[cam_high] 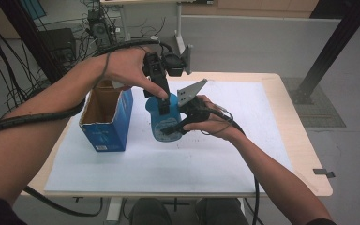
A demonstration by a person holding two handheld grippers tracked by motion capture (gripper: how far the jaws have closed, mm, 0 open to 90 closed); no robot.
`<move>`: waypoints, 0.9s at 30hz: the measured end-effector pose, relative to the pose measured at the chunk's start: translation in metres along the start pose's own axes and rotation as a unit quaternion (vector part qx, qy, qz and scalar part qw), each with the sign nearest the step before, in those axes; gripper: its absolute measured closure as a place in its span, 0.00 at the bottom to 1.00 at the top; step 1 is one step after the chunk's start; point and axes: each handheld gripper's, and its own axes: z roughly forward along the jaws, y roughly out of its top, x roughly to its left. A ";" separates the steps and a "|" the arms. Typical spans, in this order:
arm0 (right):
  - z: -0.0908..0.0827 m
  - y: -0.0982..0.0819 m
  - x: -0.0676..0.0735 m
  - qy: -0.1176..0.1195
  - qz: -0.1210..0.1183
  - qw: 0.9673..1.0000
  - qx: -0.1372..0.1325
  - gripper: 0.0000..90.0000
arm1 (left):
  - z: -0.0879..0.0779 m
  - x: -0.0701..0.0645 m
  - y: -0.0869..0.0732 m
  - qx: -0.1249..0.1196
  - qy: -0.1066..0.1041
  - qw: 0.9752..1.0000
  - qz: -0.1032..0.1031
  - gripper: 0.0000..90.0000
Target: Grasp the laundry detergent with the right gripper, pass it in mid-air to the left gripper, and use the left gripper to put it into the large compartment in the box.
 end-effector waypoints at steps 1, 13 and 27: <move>0.000 0.001 0.000 0.000 -0.001 1.000 0.000 0.47 | 0.000 0.000 0.000 0.000 0.001 1.000 0.000 0.06; -0.002 0.005 0.002 0.000 -0.004 1.000 -0.014 0.47 | 0.009 0.001 0.002 0.000 -0.011 1.000 0.003 0.06; -0.008 0.005 0.000 -0.006 -0.002 1.000 -0.028 0.47 | 0.011 -0.002 0.007 -0.004 -0.011 1.000 0.009 0.06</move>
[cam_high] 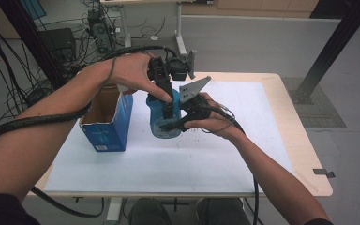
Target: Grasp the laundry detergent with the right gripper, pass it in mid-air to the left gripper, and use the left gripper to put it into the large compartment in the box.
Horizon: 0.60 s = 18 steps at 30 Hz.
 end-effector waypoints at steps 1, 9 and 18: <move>0.000 0.000 0.000 0.000 0.000 1.000 0.000 0.47 | 0.000 0.000 0.000 0.003 -0.001 1.000 0.002 0.06; -0.005 0.003 0.000 -0.002 -0.001 1.000 -0.008 0.47 | -0.001 -0.002 0.002 -0.001 0.000 1.000 0.005 0.06; -0.005 0.004 0.001 -0.001 0.000 1.000 -0.007 0.47 | 0.000 -0.003 0.003 0.001 0.003 1.000 0.007 0.06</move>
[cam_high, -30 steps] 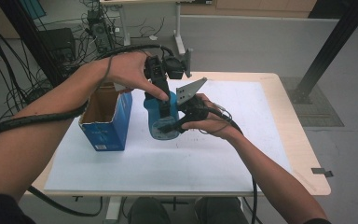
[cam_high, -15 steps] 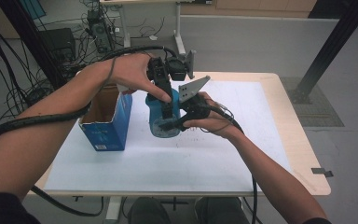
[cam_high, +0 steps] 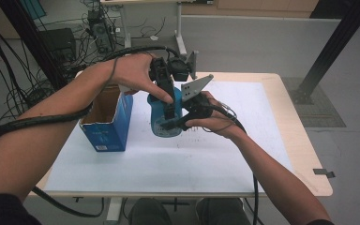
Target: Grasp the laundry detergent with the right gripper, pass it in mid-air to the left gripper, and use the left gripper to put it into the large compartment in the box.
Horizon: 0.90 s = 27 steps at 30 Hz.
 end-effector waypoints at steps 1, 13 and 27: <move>0.000 0.000 0.001 0.002 0.003 1.000 -0.001 0.47 | 0.000 0.000 0.000 0.001 0.000 1.000 0.003 0.06; 0.001 0.004 0.001 0.002 -0.005 1.000 -0.002 0.47 | -0.001 -0.001 0.001 -0.003 0.001 1.000 0.007 0.07; 0.001 0.005 0.002 0.003 -0.003 1.000 0.000 0.47 | -0.004 0.000 -0.001 -0.010 0.005 1.000 0.007 0.07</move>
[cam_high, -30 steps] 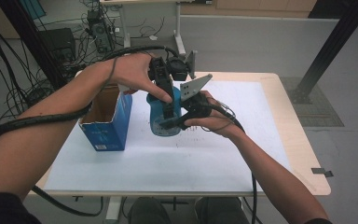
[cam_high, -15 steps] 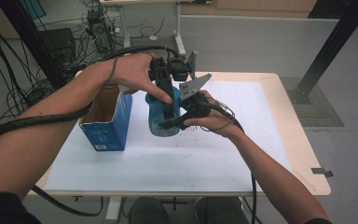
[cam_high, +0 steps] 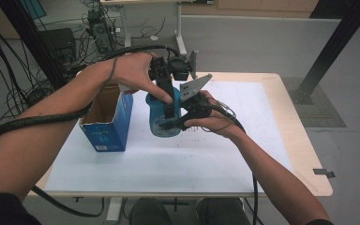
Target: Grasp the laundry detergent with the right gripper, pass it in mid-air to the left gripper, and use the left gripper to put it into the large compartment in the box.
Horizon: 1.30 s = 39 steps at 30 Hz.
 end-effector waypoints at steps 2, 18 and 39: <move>0.000 0.000 0.000 0.001 0.000 1.000 0.000 0.47 | -0.001 0.000 0.000 0.000 -0.001 1.000 0.001 0.08; 0.000 0.000 -0.001 -0.010 -0.010 1.000 0.005 0.47 | -0.001 0.001 0.000 0.000 -0.001 1.000 0.006 0.09; 0.000 0.002 0.001 -0.011 -0.011 1.000 0.004 0.47 | -0.003 0.001 -0.001 -0.002 -0.001 1.000 0.006 0.10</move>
